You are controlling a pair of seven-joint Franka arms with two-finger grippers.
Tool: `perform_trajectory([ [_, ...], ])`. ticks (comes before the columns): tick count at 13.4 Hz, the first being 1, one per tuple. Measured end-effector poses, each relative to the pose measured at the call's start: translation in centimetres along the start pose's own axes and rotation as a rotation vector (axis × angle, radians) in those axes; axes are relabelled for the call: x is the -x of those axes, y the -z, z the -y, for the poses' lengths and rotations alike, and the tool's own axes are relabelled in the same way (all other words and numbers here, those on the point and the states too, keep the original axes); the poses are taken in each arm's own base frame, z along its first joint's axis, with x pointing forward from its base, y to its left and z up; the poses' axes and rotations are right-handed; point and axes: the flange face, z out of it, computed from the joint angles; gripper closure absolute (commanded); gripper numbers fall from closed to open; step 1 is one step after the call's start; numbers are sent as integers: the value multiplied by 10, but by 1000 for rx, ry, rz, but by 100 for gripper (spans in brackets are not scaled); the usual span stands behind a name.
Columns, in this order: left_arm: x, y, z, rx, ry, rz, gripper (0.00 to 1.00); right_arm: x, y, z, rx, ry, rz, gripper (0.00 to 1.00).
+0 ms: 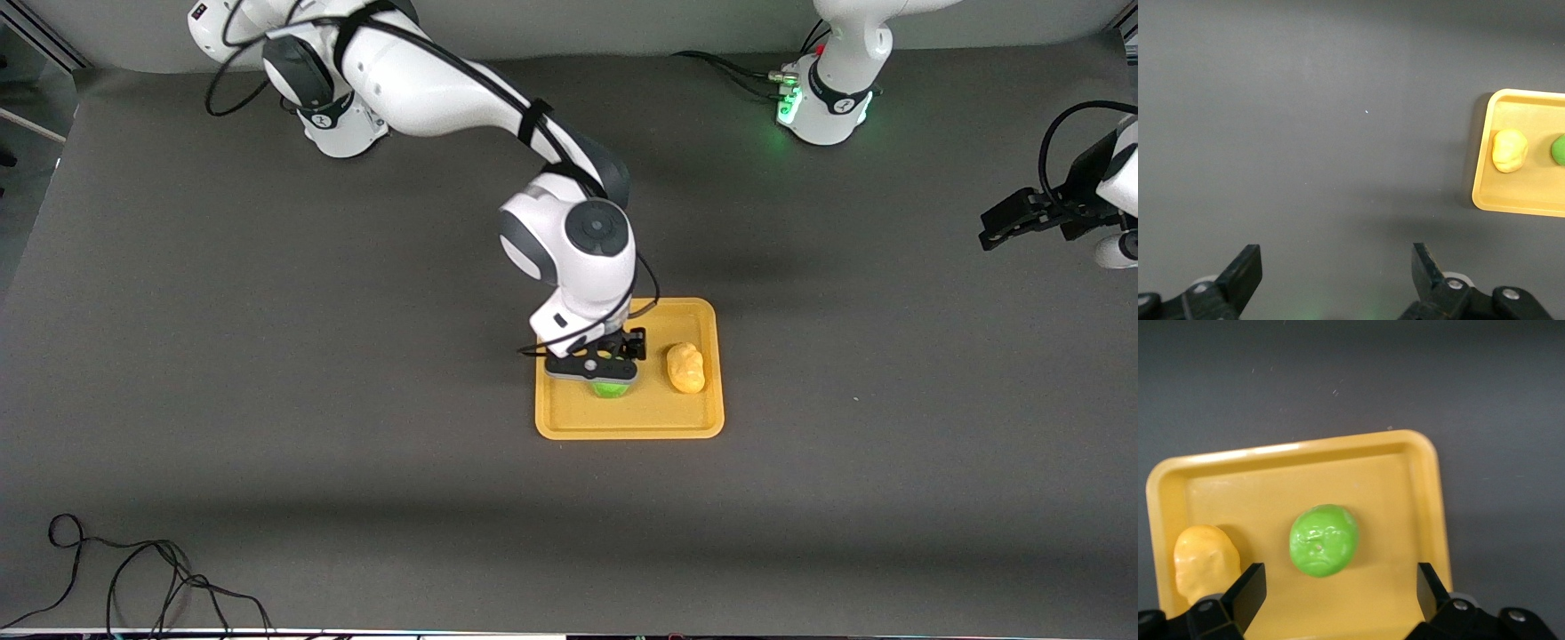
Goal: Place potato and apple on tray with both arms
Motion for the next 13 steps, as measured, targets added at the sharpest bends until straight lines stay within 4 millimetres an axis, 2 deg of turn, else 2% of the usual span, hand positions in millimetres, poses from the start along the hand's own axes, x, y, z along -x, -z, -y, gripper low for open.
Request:
perform_trajectory([
  [1, 0, 0, 0, 0, 0, 0, 0, -13, 32, -18, 11, -8, 9, 0],
  [3, 0, 0, 0, 0, 0, 0, 0, -43, 87, -66, 37, 31, 31, 0],
  [5, 0, 0, 0, 0, 0, 1, 0, -70, 127, -125, 73, 61, 64, 0],
  [6, 0, 0, 0, 0, 1, 1, 0, -84, 140, -160, 80, 78, 77, 0],
  [8, 0, 0, 0, 0, 1, 1, 0, -109, 160, -247, 73, 98, 113, 0],
  [9, 0, 0, 0, 0, 1, 1, 0, -115, 169, -290, 55, 100, 130, 0],
  [11, 0, 0, 0, 0, 0, 1, 0, -113, 185, -366, 32, 104, 153, 0],
  [13, 0, -1, 0, 0, 0, 1, 0, -108, 197, -431, 19, 118, 164, 0],
])
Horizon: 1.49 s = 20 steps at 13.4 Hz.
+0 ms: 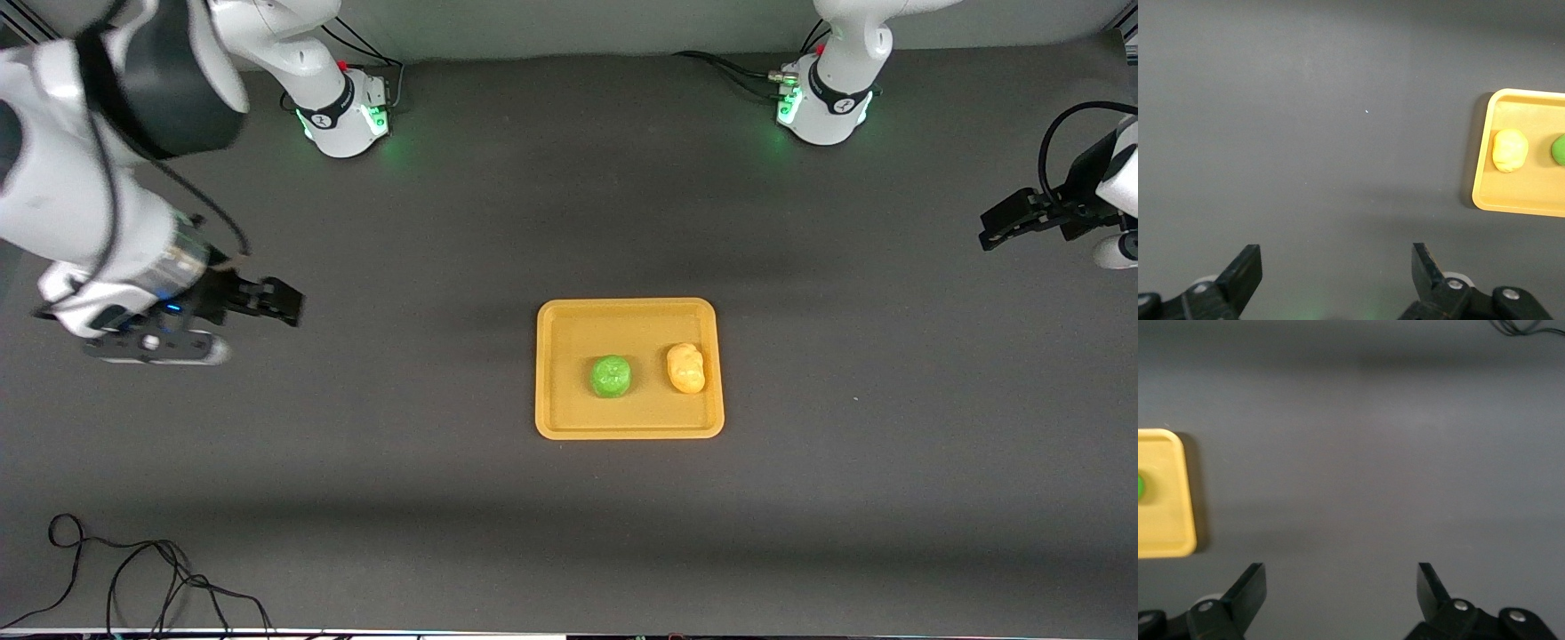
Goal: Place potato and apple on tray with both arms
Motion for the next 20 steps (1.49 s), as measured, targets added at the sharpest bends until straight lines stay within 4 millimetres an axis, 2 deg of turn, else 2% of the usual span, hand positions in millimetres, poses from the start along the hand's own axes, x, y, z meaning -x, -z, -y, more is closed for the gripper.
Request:
perform_trajectory([
  [3, 0, 0, 0, 0, 0, 0, 0, 10, 5, -82, -13, 1, 3, 0],
  [5, 0, 0, 0, 0, 0, 0, 0, 11, 4, -116, -17, -7, 6, 0],
  [6, 0, 0, 0, 0, 0, 0, 0, 12, 4, -126, -19, -14, 5, 0],
  [7, 0, 0, 0, 0, 0, 0, 0, 13, 6, -131, -20, -19, 2, 0],
  [12, 0, 0, 0, 0, -1, 0, 0, 24, 21, -129, -21, -15, 0, 0],
  [20, -1, 1, -2, 1, -4, -10, 0, 30, 18, -133, -22, -22, 41, 0],
])
